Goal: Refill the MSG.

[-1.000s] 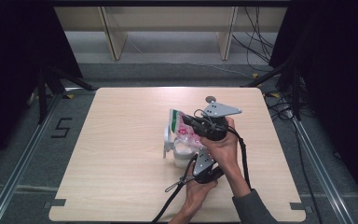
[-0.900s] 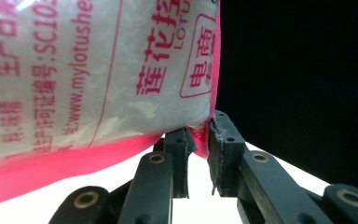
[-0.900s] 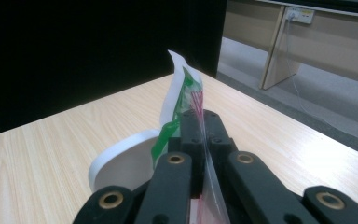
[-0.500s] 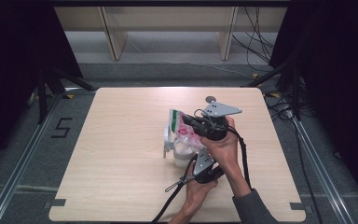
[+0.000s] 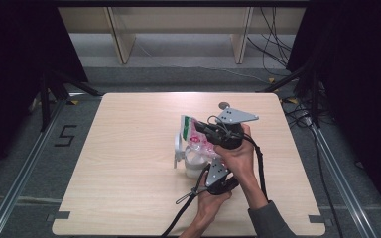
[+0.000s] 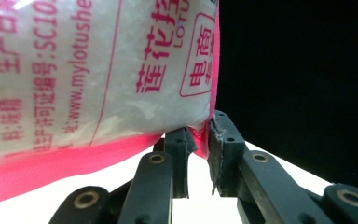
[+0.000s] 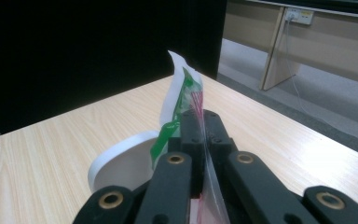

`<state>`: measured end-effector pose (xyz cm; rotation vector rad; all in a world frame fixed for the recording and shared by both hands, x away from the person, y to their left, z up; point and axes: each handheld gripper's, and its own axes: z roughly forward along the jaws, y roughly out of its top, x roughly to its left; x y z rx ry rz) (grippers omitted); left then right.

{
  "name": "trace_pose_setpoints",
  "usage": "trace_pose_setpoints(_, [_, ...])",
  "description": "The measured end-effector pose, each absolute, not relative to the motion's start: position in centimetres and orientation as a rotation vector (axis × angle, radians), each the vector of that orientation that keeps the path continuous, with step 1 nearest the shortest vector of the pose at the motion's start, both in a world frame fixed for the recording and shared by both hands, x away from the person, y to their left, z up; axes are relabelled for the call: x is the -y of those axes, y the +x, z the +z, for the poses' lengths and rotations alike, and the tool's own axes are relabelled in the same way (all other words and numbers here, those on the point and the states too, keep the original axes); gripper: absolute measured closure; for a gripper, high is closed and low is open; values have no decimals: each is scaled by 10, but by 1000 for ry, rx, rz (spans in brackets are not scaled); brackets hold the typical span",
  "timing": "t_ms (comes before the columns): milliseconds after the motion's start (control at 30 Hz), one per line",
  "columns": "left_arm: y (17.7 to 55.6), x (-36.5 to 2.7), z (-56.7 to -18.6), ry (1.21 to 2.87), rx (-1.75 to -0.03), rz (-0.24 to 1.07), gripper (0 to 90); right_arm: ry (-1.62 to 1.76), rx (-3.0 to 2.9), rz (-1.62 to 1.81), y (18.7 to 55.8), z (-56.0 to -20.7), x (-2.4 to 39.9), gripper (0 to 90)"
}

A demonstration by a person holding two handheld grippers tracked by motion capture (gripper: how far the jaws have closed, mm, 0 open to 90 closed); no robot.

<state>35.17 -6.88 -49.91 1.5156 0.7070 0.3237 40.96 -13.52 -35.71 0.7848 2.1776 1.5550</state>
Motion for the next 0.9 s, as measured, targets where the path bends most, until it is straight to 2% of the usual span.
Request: trace_pose_setpoints(900, [352,68,-499,1512,-714,320,784,761,-2179,1545,409,-355,136,899])
